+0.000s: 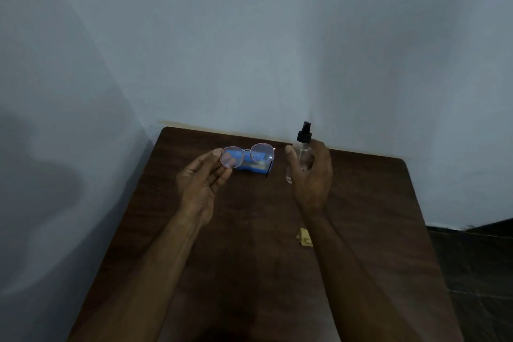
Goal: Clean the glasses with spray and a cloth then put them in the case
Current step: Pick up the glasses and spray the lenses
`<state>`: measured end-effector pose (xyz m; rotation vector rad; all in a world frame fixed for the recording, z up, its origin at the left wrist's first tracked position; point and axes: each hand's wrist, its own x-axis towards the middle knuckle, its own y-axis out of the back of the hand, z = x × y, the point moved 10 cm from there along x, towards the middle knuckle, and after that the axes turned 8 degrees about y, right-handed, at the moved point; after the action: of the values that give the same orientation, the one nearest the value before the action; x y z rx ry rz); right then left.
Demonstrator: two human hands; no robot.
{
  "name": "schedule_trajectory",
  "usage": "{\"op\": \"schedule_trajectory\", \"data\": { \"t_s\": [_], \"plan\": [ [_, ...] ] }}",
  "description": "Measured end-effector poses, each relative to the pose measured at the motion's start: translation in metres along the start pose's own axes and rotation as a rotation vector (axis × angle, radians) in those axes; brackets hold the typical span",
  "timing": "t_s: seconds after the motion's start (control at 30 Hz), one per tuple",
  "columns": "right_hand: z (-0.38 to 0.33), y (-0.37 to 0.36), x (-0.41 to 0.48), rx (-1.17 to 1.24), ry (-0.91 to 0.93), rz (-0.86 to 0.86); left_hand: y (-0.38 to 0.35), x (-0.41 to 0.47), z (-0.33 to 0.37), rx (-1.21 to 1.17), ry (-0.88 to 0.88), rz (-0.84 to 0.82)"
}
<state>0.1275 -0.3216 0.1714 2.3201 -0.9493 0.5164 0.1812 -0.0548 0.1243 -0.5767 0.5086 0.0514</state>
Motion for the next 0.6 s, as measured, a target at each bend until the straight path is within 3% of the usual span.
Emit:
{"op": "schedule_trajectory", "data": {
  "t_s": [0.13, 0.27, 0.43, 0.6],
  "plan": [
    [-0.048, 0.018, -0.009, 0.007, 0.024, 0.014, -0.008, -0.004, 0.016, -0.020, -0.013, -0.061],
    [-0.070, 0.000, -0.025, 0.172, -0.126, -0.169, -0.015, -0.015, 0.030, -0.007, -0.025, -0.110],
    [-0.124, -0.020, -0.043, 0.009, 0.140, -0.399, -0.017, -0.026, 0.043, 0.034, -0.068, -0.151],
    [-0.151, -0.022, -0.051, -0.128, 0.251, -0.358, -0.018, -0.030, 0.052, 0.054, -0.097, -0.154]
  ]
}}
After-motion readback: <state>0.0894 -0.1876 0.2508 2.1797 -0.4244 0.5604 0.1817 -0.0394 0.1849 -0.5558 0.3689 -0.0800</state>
